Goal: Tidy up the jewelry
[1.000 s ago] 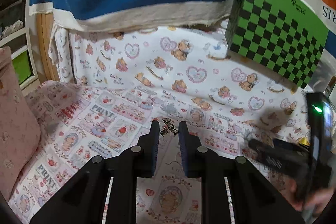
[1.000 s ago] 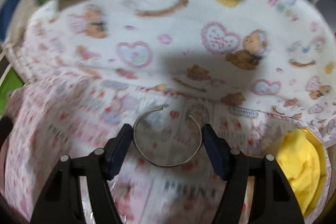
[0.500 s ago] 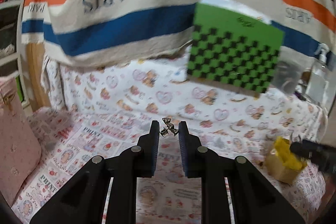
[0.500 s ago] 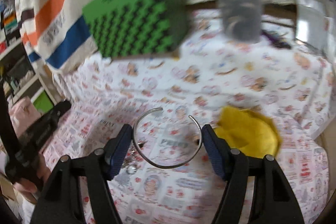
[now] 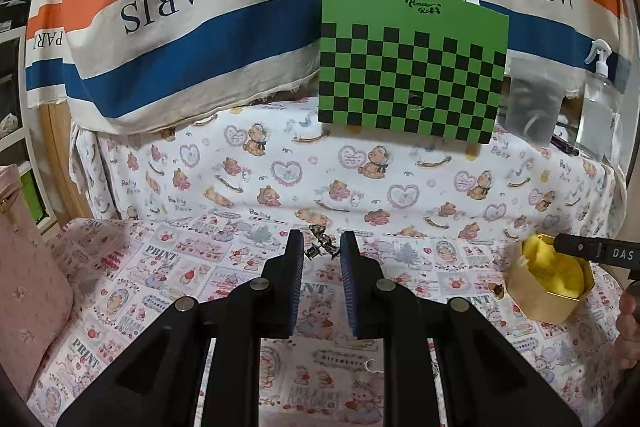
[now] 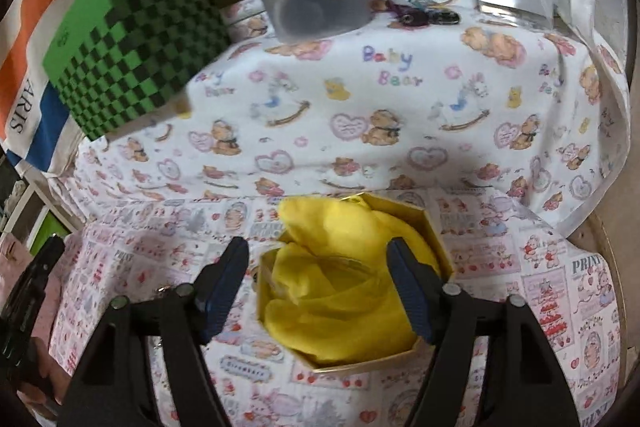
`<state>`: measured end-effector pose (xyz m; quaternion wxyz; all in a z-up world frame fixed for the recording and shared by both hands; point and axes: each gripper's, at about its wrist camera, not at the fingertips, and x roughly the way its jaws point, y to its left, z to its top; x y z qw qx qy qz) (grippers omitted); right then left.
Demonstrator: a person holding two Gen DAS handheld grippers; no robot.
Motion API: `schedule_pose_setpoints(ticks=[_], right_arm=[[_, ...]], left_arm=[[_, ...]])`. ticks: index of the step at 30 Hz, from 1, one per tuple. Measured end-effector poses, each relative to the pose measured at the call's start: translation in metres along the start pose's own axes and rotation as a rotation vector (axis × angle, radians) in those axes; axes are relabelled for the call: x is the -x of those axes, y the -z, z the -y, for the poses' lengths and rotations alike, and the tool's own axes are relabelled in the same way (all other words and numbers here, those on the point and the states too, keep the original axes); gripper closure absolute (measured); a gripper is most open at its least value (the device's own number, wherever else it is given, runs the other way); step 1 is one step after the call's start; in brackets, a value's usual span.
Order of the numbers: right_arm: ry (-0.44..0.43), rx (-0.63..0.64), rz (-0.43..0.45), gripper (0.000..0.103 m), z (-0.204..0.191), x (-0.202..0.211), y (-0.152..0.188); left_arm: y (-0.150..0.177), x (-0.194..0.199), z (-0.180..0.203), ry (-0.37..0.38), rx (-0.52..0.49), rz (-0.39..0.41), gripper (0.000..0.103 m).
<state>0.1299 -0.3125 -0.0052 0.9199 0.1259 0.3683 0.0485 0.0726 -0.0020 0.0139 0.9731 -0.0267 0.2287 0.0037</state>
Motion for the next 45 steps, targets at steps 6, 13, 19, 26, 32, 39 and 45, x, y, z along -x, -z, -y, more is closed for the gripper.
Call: schedule_pose_setpoints(ticks=[6, 13, 19, 26, 32, 39, 45], right_arm=[[-0.057, -0.010, 0.034, 0.017, 0.006, 0.028, 0.000], [-0.030, 0.014, 0.131, 0.009, 0.018, 0.054, 0.011], [-0.132, -0.123, 0.080, 0.009, 0.050, 0.043, 0.012], [-0.108, -0.288, 0.103, 0.008, 0.094, 0.048, 0.013], [-0.099, -0.378, 0.097, 0.008, 0.118, 0.045, 0.012], [-0.118, -0.392, 0.099, 0.008, 0.118, 0.049, 0.011], [-0.121, -0.327, 0.135, 0.006, 0.099, 0.064, 0.010]], left_arm=[[0.001, 0.001, 0.001, 0.025, 0.000, -0.007, 0.085], [0.004, 0.005, 0.030, 0.193, -0.003, -0.067, 0.085], [-0.012, -0.005, 0.079, 0.295, 0.005, -0.149, 0.085], [-0.025, -0.015, 0.161, 0.405, -0.034, -0.198, 0.085], [-0.024, -0.032, 0.201, 0.404, -0.055, -0.250, 0.085], [-0.025, -0.025, 0.192, 0.342, -0.057, -0.198, 0.047], [-0.032, 0.007, 0.149, 0.234, -0.069, -0.090, 0.032]])
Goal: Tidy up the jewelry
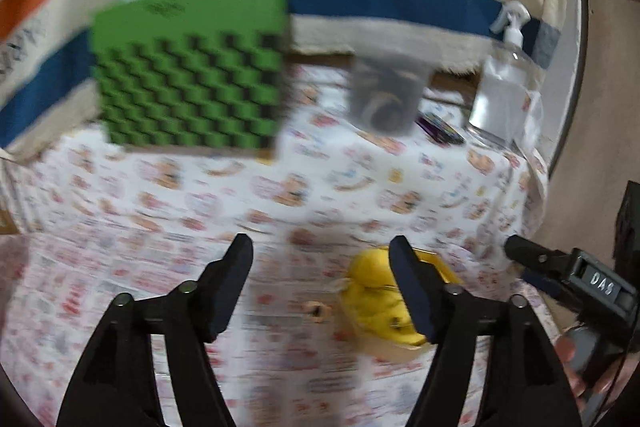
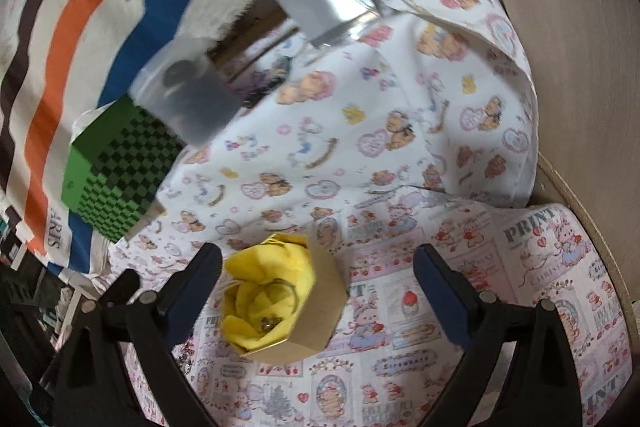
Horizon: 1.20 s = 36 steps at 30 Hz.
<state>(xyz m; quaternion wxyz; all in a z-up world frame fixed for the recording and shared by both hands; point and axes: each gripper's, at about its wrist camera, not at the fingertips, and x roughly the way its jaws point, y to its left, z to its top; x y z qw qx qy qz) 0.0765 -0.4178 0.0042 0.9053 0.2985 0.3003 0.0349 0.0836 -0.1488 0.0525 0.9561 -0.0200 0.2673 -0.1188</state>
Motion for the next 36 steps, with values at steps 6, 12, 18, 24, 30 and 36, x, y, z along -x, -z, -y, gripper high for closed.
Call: schedule_pose_setpoints(ticks=[6, 12, 18, 24, 30, 36], right_arm=[[0.006, 0.112, 0.057, 0.005, -0.027, 0.015, 0.006], [-0.006, 0.205, 0.089, 0.002, -0.050, 0.024, 0.017], [0.032, 0.253, 0.104, 0.002, -0.056, 0.021, 0.022], [0.065, 0.250, 0.084, 0.001, -0.051, 0.011, 0.023], [0.085, 0.279, 0.080, 0.001, -0.056, 0.009, 0.027], [0.105, 0.330, 0.071, 0.001, -0.064, 0.003, 0.034]], left_arm=[[0.016, 0.044, -0.051, -0.105, -0.029, 0.064, 0.025], [0.018, 0.065, -0.087, -0.116, 0.050, 0.096, 0.016], [0.026, 0.054, -0.100, -0.135, 0.104, 0.077, 0.016], [0.038, 0.038, -0.091, -0.183, 0.039, 0.047, 0.016], [0.049, 0.019, -0.087, -0.198, 0.005, -0.015, 0.016], [0.060, 0.002, -0.093, -0.193, 0.025, -0.117, 0.016]])
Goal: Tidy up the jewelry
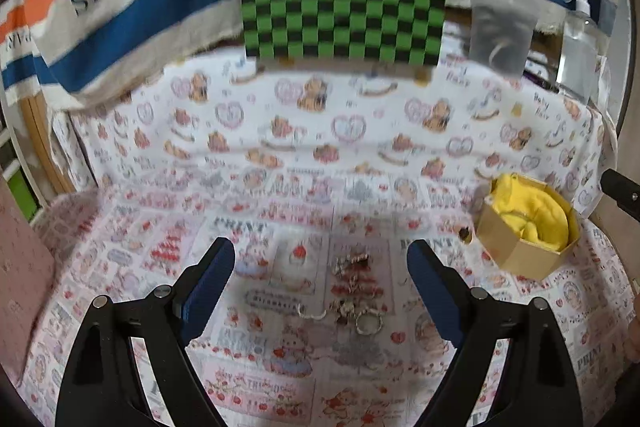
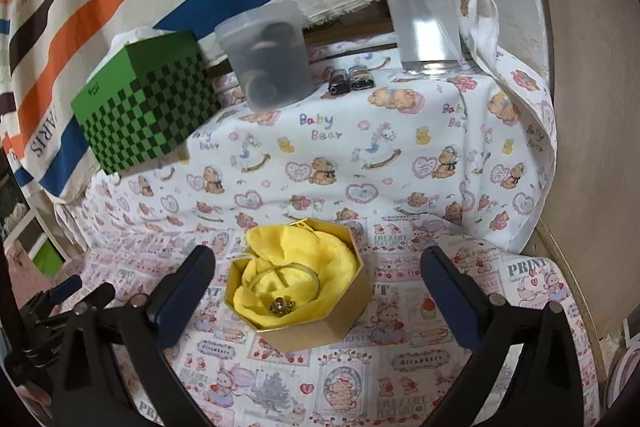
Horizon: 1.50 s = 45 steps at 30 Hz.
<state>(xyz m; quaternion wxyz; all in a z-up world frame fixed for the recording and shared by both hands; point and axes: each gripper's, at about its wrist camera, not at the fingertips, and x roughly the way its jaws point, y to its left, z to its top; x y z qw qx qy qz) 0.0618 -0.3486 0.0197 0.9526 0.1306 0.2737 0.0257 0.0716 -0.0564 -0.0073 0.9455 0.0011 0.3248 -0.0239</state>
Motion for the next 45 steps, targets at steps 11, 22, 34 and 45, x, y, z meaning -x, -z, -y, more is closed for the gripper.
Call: schedule_pose_setpoints(ticks=[11, 22, 34, 45], right_arm=[[0.013, 0.013, -0.048, 0.000, -0.001, -0.008, 0.003], [0.023, 0.032, -0.055, 0.000, -0.004, -0.009, 0.004], [0.038, 0.041, -0.067, 0.000, -0.004, -0.012, 0.005], [-0.038, 0.187, -0.004, 0.000, -0.043, 0.010, 0.009]], left_arm=[[0.005, -0.027, -0.013, 0.158, 0.104, -0.151, 0.032], [0.012, -0.050, -0.008, 0.139, 0.099, -0.251, 0.071], [0.009, -0.031, -0.009, 0.145, 0.074, -0.196, 0.098], [-0.010, 0.013, -0.037, 0.092, 0.120, 0.010, 0.098]])
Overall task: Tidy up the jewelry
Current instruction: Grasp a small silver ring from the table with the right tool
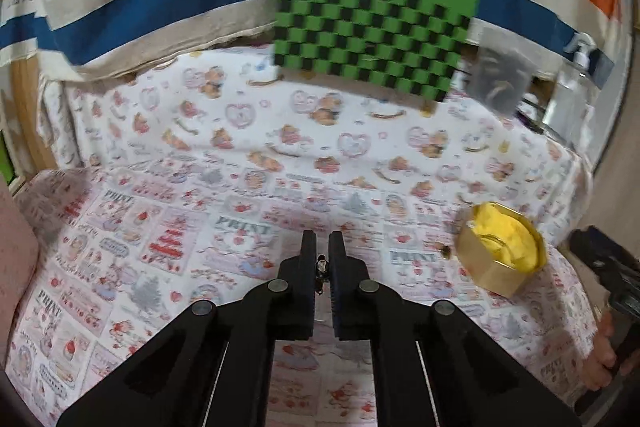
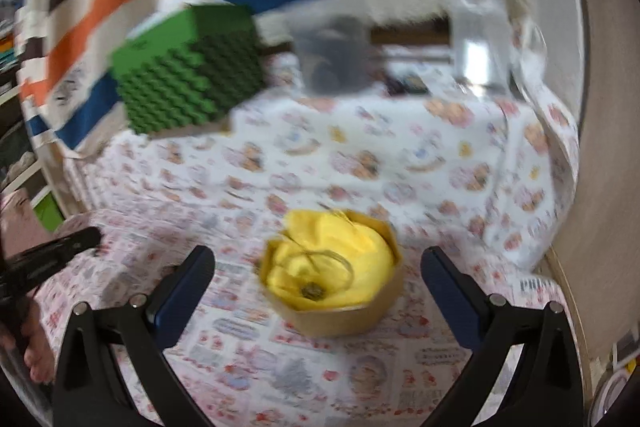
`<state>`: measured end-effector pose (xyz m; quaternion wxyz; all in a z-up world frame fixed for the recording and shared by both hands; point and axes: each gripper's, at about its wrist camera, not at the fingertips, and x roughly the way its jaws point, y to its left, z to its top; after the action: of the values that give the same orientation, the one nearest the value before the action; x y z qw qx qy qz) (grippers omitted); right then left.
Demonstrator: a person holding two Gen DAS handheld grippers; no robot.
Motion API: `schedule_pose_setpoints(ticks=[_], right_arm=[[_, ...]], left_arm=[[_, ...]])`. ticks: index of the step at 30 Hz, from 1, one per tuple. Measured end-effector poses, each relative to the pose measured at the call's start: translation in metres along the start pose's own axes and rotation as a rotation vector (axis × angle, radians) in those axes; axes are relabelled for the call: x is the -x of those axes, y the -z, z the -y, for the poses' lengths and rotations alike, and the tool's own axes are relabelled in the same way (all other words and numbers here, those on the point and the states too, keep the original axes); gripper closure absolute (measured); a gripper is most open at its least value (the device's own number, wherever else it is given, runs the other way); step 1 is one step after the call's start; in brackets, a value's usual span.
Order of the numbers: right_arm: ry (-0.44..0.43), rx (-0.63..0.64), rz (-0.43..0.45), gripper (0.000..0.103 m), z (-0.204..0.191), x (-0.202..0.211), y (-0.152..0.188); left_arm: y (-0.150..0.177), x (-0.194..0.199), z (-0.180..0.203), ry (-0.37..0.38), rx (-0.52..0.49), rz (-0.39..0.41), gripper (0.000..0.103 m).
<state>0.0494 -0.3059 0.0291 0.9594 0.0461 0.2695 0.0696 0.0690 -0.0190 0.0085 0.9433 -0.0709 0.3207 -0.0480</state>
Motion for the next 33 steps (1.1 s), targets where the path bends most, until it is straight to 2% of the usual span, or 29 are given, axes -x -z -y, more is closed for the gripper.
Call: schedule_pose_setpoints(ticks=[3, 5, 8, 11, 13, 14, 16, 22, 27, 33], right_arm=[[-0.020, 0.019, -0.031, 0.000, -0.020, -0.005, -0.005], [-0.083, 0.015, -0.078, 0.001, -0.036, -0.011, -0.009], [-0.189, 0.022, -0.153, 0.007, -0.064, -0.024, -0.012], [-0.240, 0.003, -0.229, 0.017, -0.087, -0.045, -0.011], [-0.271, -0.018, -0.299, 0.028, -0.102, -0.068, -0.007], [-0.265, -0.021, -0.323, 0.032, -0.108, -0.078, -0.004], [-0.242, -0.014, -0.360, 0.046, -0.117, -0.095, -0.001], [-0.175, 0.034, -0.434, 0.072, -0.137, -0.135, 0.007], [-0.164, 0.070, -0.459, 0.078, -0.144, -0.151, 0.016], [-0.168, 0.051, -0.468, 0.090, -0.145, -0.161, 0.022]], left_arm=[[-0.001, -0.010, -0.011, -0.031, 0.034, -0.022, 0.098], [-0.002, -0.014, -0.019, -0.035, 0.067, -0.023, 0.098], [-0.001, -0.015, -0.031, -0.023, 0.119, -0.018, 0.098], [-0.001, -0.015, -0.041, -0.031, 0.151, -0.013, 0.098], [-0.001, -0.017, -0.046, -0.037, 0.170, -0.017, 0.098], [0.000, -0.017, -0.049, -0.038, 0.178, -0.021, 0.098], [-0.001, -0.019, -0.054, -0.045, 0.198, -0.029, 0.098], [0.000, -0.021, -0.063, -0.050, 0.239, -0.037, 0.098], [0.000, -0.024, -0.064, -0.092, 0.232, -0.033, 0.098], [-0.001, -0.023, -0.063, -0.082, 0.233, -0.031, 0.098]])
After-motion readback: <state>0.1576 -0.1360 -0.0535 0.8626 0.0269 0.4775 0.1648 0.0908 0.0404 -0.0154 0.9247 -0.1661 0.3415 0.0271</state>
